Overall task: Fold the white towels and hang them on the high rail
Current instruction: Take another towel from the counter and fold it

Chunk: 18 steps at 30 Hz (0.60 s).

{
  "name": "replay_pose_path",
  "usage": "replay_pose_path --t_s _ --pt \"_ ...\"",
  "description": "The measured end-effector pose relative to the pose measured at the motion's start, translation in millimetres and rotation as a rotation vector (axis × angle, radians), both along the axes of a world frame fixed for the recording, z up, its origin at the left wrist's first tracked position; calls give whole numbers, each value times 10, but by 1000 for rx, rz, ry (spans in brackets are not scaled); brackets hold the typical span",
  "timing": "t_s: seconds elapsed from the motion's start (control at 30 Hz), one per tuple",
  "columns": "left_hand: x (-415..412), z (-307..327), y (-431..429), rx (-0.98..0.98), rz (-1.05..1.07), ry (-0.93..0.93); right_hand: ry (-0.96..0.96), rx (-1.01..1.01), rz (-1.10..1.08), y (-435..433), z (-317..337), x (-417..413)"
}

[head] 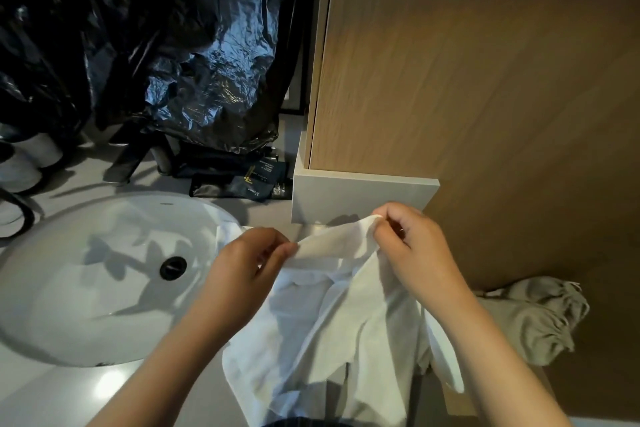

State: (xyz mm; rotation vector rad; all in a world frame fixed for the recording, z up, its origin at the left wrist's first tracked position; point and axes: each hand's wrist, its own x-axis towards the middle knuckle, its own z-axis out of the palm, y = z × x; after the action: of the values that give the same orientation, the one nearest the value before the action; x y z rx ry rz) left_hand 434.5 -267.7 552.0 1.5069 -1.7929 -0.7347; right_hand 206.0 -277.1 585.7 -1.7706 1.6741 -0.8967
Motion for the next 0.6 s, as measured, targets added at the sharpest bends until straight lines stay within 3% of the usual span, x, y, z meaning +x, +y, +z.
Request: replay_pose_path --t_s 0.2,0.3,0.4,0.47,0.6 --pt "-177 273 34 -138 -25 91 -122 -109 -40 105 226 -39" --pt "-190 279 35 -62 -131 153 -228 -173 -97 142 285 -46" --pt "-102 122 77 46 -200 -21 -325 -225 -143 142 383 -72" --pt "-17 35 132 46 -141 -69 -325 -265 -155 138 423 -132" --pt "77 150 163 -95 19 100 -220 -270 -146 171 446 -206"
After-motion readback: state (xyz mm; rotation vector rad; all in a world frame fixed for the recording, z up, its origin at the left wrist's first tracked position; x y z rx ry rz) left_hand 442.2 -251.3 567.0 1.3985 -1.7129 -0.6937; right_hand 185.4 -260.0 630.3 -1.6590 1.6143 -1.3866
